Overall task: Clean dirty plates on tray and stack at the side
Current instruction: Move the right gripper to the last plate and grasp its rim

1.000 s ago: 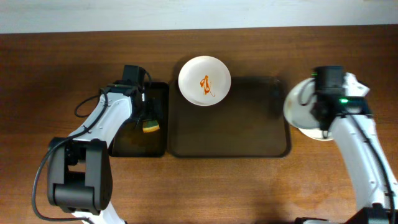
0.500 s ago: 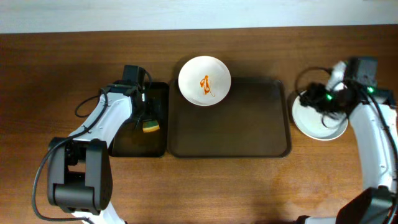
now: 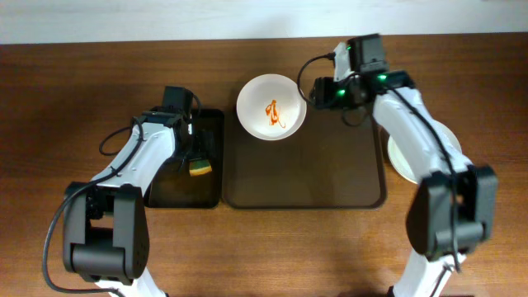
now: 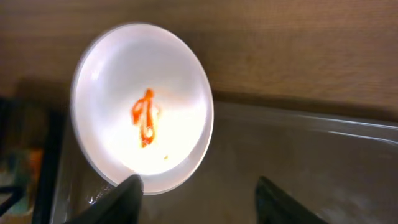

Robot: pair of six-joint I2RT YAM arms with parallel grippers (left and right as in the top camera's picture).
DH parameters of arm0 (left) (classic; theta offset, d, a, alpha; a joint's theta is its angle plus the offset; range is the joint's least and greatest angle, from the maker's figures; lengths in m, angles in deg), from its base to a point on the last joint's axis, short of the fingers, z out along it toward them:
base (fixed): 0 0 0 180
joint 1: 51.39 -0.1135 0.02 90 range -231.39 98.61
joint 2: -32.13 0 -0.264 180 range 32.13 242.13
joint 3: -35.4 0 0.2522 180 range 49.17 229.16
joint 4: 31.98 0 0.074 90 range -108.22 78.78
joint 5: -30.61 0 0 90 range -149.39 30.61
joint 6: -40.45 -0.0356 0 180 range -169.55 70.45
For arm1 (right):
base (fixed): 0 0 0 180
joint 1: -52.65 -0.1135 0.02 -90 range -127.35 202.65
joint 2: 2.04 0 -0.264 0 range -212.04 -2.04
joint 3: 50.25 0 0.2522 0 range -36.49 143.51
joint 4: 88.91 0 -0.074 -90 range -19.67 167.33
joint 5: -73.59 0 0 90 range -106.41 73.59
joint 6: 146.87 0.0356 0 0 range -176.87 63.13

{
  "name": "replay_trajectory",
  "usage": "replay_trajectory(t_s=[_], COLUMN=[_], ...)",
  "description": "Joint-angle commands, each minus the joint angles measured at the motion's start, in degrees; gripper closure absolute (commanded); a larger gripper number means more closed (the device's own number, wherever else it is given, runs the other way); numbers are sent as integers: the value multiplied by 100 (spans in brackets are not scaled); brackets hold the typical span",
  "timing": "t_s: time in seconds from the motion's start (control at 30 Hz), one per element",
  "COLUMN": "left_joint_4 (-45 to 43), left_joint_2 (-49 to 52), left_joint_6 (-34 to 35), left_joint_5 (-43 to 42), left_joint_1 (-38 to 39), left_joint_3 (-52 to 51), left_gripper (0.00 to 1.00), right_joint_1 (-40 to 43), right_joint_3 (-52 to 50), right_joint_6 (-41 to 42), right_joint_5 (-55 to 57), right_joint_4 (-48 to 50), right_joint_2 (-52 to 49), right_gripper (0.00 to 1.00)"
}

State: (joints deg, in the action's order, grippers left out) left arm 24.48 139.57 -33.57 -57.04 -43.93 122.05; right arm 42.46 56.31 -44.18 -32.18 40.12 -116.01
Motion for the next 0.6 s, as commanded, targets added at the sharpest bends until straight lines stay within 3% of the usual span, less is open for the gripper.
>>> replay_trajectory(t_s=[0.0, 0.2, 0.33, 0.4, 0.57], left_joint_4=[2, 2, 2, 4, 2], left_joint_2=[-107, -107, -107, -107, -107], left_joint_6=[-46, -44, -44, -44, -46], left_joint_5=[-24, -24, -24, -24, -24], left_joint_1=[2, 2, 2, 2, 2], left_joint_3=[87, 87, 87, 87, 87], left_gripper=[2, 2, 2, 2, 2], right_joint_1=[-37, -271, -304, -302, -302], right_joint_3=[52, 50, 48, 50, 55], right_joint_6=[656, 734, 883, 883, 863], right_joint_5=[-39, -92, -11, -11, -9], right_joint_4=[321, 706, 605, 227, -1106], right_joint_2=[-590, -1189, -1274, -1272, -850], right_gripper=[51, 58, 79, 96, 96])
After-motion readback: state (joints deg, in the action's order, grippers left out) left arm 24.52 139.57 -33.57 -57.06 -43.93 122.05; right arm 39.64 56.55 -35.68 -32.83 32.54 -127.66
